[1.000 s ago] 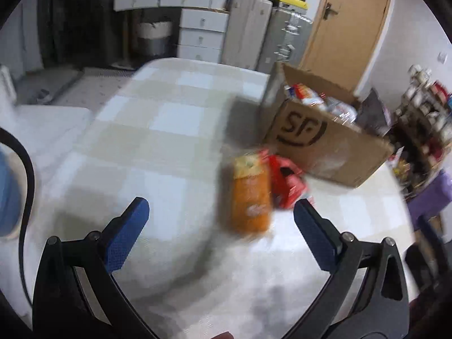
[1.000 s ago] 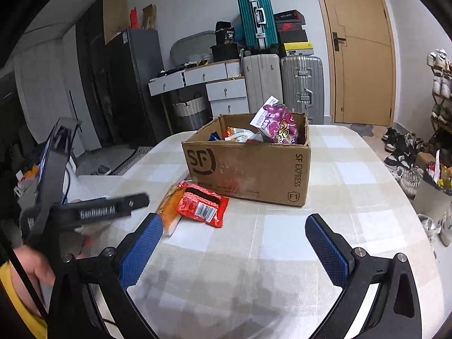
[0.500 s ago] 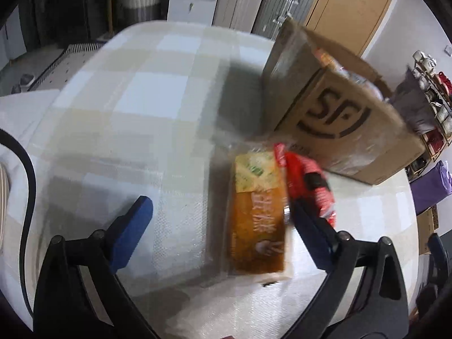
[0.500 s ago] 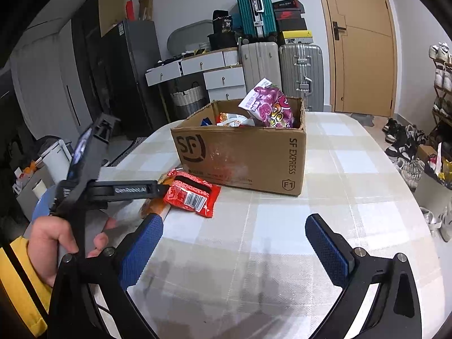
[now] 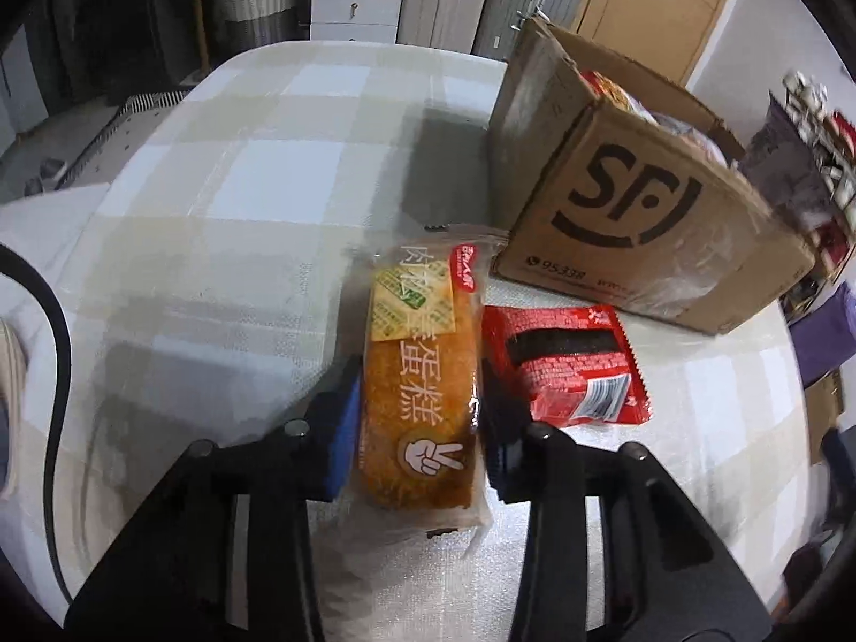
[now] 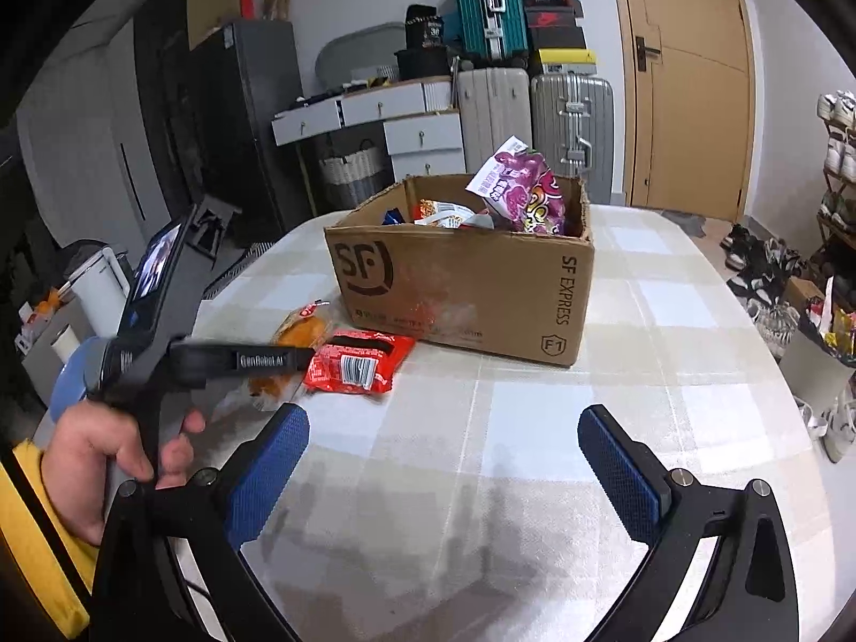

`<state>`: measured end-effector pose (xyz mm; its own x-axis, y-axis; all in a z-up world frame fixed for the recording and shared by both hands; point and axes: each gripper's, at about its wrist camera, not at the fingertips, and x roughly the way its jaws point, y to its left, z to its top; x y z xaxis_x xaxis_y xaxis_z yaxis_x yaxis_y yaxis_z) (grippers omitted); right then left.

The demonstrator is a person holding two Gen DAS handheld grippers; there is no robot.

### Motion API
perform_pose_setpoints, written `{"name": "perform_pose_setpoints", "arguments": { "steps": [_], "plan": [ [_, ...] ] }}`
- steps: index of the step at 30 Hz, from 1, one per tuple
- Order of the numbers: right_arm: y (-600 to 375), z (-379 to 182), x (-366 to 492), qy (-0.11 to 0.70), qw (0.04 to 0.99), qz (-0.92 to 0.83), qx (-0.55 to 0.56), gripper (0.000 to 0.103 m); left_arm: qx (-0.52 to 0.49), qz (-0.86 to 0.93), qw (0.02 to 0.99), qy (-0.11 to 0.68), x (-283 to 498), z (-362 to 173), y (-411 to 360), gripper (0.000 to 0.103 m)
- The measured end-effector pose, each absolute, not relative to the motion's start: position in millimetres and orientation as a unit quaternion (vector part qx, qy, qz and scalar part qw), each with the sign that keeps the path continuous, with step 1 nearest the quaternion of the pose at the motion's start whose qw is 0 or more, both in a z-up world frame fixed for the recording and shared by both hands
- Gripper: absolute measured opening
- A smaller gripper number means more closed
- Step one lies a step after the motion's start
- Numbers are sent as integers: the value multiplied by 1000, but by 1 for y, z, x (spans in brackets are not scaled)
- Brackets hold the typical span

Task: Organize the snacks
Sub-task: 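Grasp the orange bread cake packet with the left tool while the right tool grasps the red packet, then lift both packets and carry them over the cardboard box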

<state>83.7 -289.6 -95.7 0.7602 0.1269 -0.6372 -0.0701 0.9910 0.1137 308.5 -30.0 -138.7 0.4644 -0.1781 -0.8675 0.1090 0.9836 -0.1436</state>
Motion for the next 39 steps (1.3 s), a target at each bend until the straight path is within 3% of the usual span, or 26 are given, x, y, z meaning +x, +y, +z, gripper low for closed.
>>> {"name": "perform_pose_setpoints", "arguments": {
  "steps": [10,27,30,37,39],
  "plan": [
    [-248,-112,169,454,886,77,42,102,-33,-89,849,520,287,-131,-1,34],
    [-198,-154,244,531,847,20,-13,102,-100,-95,836,532,274,-127,63,34],
    [-201,-160,246,536,844,17,-9,93,-99,-95,836,532,275,-128,62,34],
    [-201,-152,234,516,855,38,-24,58,-98,-92,837,531,275,-128,58,34],
    [-203,-150,228,511,858,44,-26,55,-95,-95,837,531,274,-128,55,34]
  ]
}}
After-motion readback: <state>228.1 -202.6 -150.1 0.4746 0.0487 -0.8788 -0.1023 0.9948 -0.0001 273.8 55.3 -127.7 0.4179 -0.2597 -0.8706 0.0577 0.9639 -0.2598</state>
